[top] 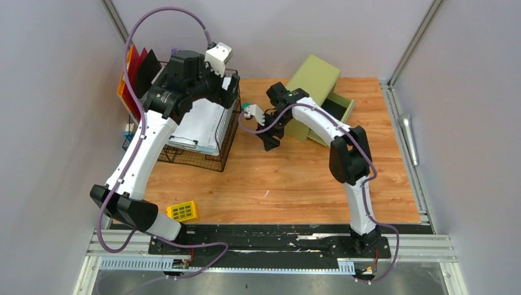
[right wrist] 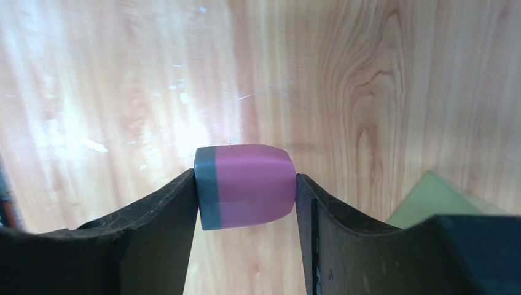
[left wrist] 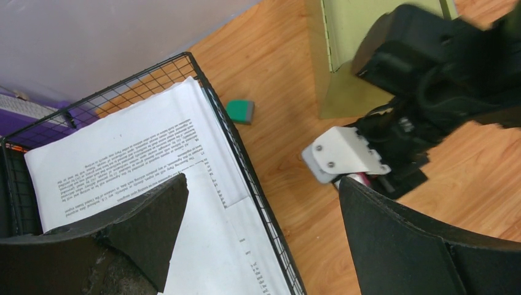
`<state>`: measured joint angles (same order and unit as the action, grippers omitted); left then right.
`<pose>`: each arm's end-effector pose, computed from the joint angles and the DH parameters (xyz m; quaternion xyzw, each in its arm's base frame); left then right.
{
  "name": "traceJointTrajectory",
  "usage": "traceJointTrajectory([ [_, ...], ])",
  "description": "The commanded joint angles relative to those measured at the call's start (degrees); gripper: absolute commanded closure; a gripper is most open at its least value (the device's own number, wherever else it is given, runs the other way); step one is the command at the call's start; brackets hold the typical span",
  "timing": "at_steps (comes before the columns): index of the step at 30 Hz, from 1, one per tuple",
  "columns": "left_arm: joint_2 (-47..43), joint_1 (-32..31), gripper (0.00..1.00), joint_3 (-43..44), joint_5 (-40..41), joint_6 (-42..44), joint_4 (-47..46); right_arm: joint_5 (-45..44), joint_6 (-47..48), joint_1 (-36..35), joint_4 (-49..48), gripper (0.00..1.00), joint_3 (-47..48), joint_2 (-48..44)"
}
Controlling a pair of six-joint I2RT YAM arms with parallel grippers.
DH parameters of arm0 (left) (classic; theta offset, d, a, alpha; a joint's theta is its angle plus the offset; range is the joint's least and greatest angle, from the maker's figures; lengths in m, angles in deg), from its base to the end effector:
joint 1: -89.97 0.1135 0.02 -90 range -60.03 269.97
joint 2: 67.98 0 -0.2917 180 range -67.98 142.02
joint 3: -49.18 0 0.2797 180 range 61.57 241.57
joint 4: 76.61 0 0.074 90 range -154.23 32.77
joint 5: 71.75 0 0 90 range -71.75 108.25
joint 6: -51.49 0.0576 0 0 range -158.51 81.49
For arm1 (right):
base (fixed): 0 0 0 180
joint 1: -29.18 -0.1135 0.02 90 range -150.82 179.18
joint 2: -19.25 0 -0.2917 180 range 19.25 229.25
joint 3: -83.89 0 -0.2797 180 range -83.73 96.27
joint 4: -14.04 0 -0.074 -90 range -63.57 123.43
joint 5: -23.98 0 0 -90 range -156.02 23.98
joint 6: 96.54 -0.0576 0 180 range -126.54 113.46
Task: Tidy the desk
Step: Pick up the stationery from the center of the board.
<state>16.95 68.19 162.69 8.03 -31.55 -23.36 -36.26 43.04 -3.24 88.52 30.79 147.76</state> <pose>0.3292 -0.1425 0.4833 0.2547 0.8003 -0.1437 0.5234 0.4161 0.2981 0.2135 -0.6529 0.7036 0.2346 0.1537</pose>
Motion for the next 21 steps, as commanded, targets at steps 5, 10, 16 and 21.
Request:
traceJointTrajectory([
  [5,-0.76,-0.19,0.00,2.45,-1.08,0.93,-2.16,5.78,-6.03,0.84,1.11,0.63,-4.56,-21.08],
  [10,-0.32,-0.17,0.00,2.48,-1.82,0.59,-2.63,4.66,-9.68,4.74,1.08,0.64,-2.97,-26.58],
  [16,-0.18,-0.18,0.00,2.78,-3.04,-0.01,-3.00,5.40,-13.13,13.96,0.59,0.64,0.14,-28.62],
  [21,0.55,-0.16,0.00,3.09,-3.40,-0.05,-3.01,4.61,-14.45,20.24,-1.17,0.64,0.74,-29.44],
])
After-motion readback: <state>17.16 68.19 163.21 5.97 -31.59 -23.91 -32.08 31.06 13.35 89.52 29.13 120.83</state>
